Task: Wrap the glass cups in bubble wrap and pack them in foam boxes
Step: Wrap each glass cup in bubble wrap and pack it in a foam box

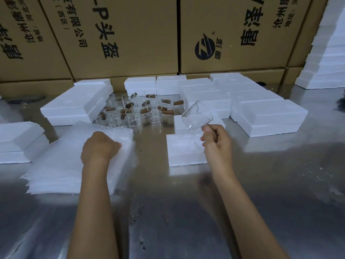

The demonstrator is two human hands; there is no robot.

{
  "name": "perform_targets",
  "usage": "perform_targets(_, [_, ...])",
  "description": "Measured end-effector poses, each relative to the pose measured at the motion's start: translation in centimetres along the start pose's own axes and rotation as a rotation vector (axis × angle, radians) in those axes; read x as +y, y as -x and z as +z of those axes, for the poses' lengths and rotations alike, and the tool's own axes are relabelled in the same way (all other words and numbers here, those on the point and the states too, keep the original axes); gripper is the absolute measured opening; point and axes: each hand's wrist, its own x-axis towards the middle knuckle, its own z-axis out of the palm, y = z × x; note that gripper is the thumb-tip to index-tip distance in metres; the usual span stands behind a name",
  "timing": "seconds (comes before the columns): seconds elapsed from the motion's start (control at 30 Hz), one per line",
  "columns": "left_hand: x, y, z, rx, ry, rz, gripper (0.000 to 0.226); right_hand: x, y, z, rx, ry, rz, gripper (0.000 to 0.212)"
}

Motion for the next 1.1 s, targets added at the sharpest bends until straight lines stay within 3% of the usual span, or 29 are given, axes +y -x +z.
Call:
perform_targets(0.1, [0.5,0.4,-0.6,0.023,0.252,0.093,0.031,-0.1,0.2,0.0,-0.016,0.002,0.001,0.012])
perform_targets(0.23, [2.2,2.0,-0.3,-0.072,0.562,0.228,0.022,-0.7,0.5,0.0,-0.103,-0.094,0.044,0.015])
perform_targets(0.37, [4.5,3.7,1.8,-0.214,0.507,0.380,0.016,-1.9,0.9,-0.1,-0.455,-0.421,0.087,0.018])
perform_targets(0.47, [5.7,5.0,3.2,-0.319,0.445,0.473,0.022,-1.8,1.4,0.0,-0.617,-0.332,-0.027,0.015])
perform_targets(0.6, [5.7,5.1,3.0,-0.309,0.483,0.466,0.030,-1.0,2.1,0.5,-0.536,0.062,-0.187,0.008])
perform_targets(0.77, [4.9,4.0,2.2,-0.190,0.768,0.340,0.029,-0.4,2.2,0.6,-0.413,0.410,-0.331,0.005])
perform_targets(0.93, [5.4,4.5,1.8,-0.266,0.961,0.428,0.029,-0.5,2.5,0.5,-0.409,0.723,-0.503,0.005])
perform_targets(1.03, [5.9,5.1,2.0,-0.312,0.940,0.526,0.029,-0.4,2.7,0.7,-0.368,0.755,-0.515,0.006])
perform_targets(1.1, [6.1,5.5,2.0,-0.322,0.900,0.587,0.029,-0.4,2.6,1.0,-0.321,0.621,-0.398,0.007])
